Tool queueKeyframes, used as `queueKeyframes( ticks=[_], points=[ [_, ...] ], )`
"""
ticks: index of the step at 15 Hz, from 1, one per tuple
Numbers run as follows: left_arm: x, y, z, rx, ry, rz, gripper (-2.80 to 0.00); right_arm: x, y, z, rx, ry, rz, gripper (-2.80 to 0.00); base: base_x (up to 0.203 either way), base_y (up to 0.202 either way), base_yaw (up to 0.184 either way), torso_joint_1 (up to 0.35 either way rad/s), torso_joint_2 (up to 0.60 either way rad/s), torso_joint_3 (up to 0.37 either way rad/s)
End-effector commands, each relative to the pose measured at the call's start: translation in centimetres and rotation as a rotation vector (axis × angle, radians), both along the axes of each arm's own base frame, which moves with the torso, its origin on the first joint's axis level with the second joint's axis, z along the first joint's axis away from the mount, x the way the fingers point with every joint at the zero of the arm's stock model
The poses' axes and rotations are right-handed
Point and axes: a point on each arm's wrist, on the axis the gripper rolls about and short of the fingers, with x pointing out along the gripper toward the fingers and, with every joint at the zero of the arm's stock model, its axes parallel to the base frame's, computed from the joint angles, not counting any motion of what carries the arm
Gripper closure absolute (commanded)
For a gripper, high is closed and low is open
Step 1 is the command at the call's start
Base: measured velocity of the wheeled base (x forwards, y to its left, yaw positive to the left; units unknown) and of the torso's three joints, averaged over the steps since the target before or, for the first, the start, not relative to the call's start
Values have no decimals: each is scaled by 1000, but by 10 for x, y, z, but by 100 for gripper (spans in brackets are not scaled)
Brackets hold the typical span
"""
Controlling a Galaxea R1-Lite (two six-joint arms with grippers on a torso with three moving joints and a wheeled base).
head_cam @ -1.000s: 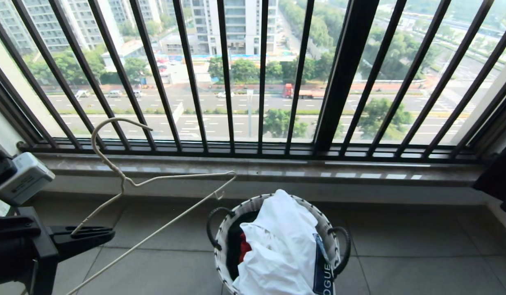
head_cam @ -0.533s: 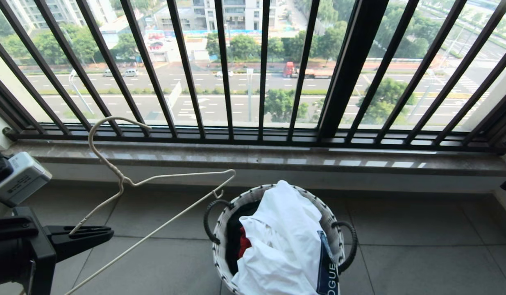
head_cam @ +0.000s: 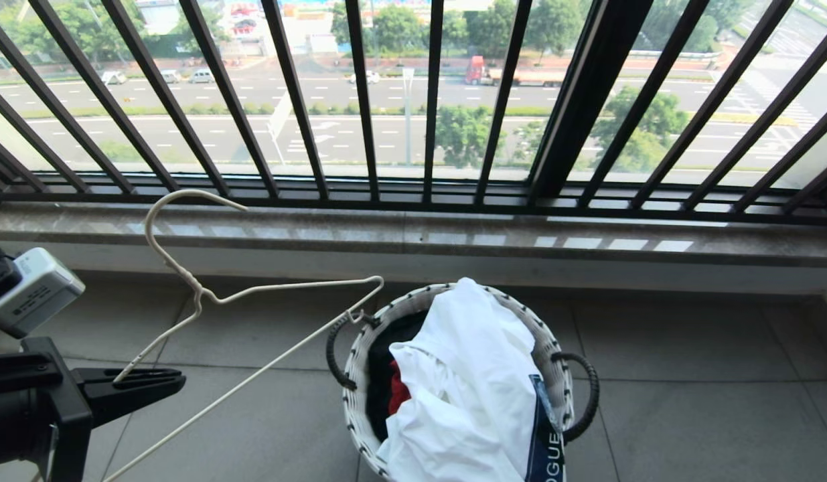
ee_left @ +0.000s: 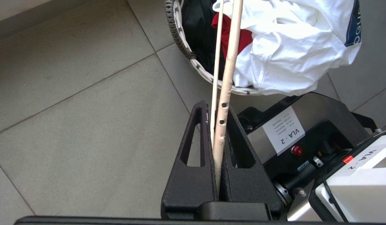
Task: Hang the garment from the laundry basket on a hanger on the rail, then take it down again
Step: Pick up clothes from the basket
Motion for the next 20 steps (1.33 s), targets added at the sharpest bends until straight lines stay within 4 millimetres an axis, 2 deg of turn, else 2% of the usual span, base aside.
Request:
queueKeyframes(
  ticks=[1, 7, 10, 12, 14, 16, 20],
  points=[
    [0, 0, 0, 0, -2, -3, 0, 0, 0, 0, -1, 0, 0, 0, 0, 0, 0, 6, 2, -193],
    [-6, 0, 4, -6, -29, -4, 0, 0, 0, 0, -4, 0, -2, 0, 0, 0, 0, 0, 2, -35],
    [-11, 0, 6, -11, -47, -5, 0, -5, 0, 25, -5, -18, 18, 0, 0, 0, 0, 0, 0, 0],
    [-12, 0, 8, -19, -48, -2, 0, 1, 2, 49, -3, 79, 82, 0, 0, 0, 0, 0, 0, 0],
    [-12, -1, 10, -44, -40, 0, 0, 19, 4, 77, 6, 179, 169, 0, 0, 0, 0, 0, 0, 0],
    [-12, -3, 15, -75, -37, -2, 0, 45, 6, 102, 16, 274, 258, 0, 0, 0, 0, 0, 0, 0],
    [-11, -3, 25, -115, -43, 19, 0, 115, 15, 126, -15, 471, 415, 0, 0, 0, 0, 0, 0, 0]
  ],
)
